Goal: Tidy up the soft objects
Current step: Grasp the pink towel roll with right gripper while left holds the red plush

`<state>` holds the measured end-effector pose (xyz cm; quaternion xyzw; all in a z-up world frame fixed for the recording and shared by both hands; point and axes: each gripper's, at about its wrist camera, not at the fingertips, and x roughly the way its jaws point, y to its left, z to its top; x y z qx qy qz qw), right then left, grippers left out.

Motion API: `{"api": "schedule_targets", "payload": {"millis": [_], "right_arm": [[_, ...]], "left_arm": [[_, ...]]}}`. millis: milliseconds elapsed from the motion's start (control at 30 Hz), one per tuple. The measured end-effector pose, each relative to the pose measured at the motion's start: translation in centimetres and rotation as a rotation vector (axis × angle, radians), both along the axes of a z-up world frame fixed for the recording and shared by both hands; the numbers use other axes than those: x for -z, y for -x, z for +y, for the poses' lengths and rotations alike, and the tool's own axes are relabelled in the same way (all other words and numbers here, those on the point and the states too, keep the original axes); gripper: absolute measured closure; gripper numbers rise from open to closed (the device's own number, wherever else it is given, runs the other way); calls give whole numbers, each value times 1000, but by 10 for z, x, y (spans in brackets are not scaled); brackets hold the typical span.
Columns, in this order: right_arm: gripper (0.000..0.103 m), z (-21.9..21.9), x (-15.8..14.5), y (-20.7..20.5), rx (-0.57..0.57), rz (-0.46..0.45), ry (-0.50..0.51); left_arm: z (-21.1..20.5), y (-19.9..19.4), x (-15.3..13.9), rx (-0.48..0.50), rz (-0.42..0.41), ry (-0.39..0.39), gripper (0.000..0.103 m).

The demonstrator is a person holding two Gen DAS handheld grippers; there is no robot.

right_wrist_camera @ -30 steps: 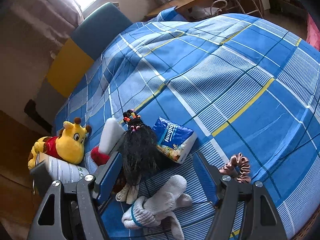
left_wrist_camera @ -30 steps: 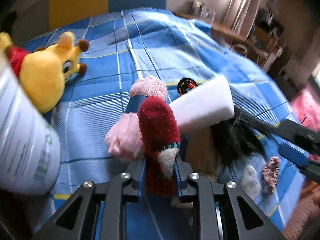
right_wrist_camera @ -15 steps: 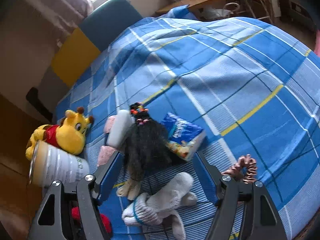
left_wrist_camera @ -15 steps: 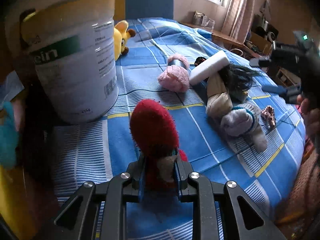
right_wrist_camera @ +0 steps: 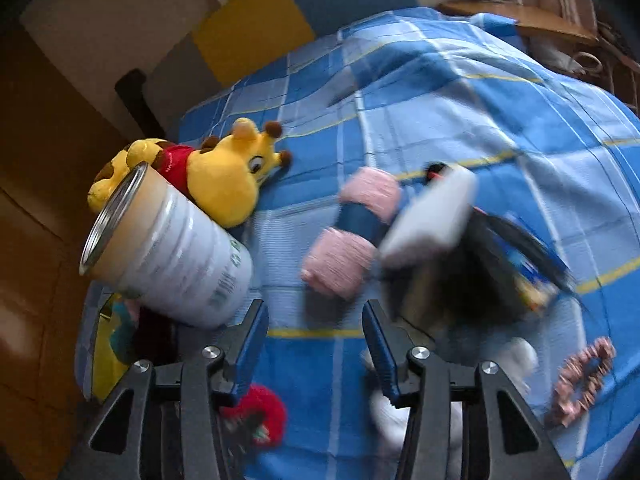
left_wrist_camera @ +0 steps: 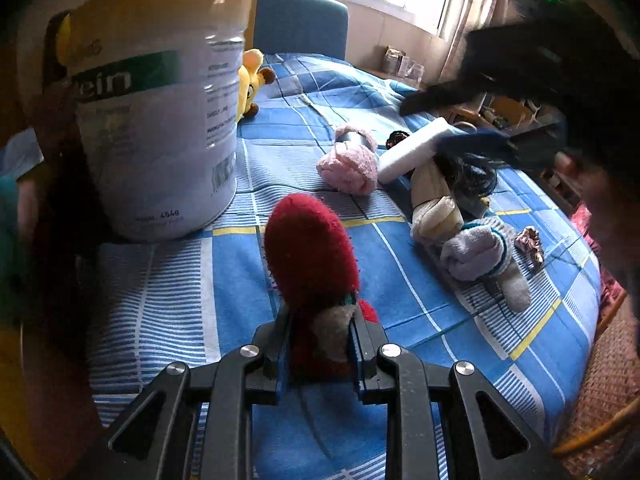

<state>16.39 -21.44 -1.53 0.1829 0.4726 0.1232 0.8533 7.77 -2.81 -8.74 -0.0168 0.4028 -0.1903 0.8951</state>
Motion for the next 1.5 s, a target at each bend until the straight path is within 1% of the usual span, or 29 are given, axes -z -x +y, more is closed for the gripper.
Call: {"api": "schedule_targets", "payload": {"millis": [67,100,133,200,267,300,367,433,467,500,533,600,733,833,933,1067,1233,1367,1400,1500], "right_arm": [[52,12,-1,-20,15,7,32],[52,15,1,-30,34,25,57],[52,18,6,-46,71,59,96],[49,17,17,-65,118,111,139],[44,14,34,-84,156,189,170],[44,12,41,-91,170,214,176],[44,13,55,-104,158,255,187],[44,19,67,-110,129,289,229],[48,21,71,-111,117,281,257],[58,23,70,-110,113,259,284],[60,24,70,-109,108,247,300],[64,23,70,-106,73,239,289],[63,17,73,-101,-26,232,271],[63,13,74,-104,-44,249,254],[63,16,73,-101,-59,236,286],[62,22,73,-89,-49,190,306],[62,26,73,-77,-49,180,316],[62,28,72,-80,-38,182,312],[62,32,73,-86,-37,180,317],[62,37,73,-84,-34,166,319]], "left_arm": [[3,-1,1,-1,5,22,78],[3,-1,1,-1,6,28,78],[4,-1,1,-1,7,36,78],[6,-1,2,-1,11,54,78],[7,-4,4,-2,13,69,78],[8,-4,5,-2,14,75,78],[8,-6,5,-2,17,89,78],[9,-7,7,-1,20,101,78],[10,-7,7,-1,21,105,78],[11,-8,7,-1,22,111,78],[11,-8,8,-2,24,119,78],[12,-8,8,-3,24,121,78],[11,-7,8,-6,21,109,78],[7,-7,5,-11,18,89,79],[6,0,1,-5,2,56,80],[11,12,-4,-8,3,34,80],[23,20,-8,-18,24,30,81],[26,28,-13,-16,12,2,82],[27,31,-14,-14,7,-3,82],[35,41,-17,-11,26,-1,82]]}}
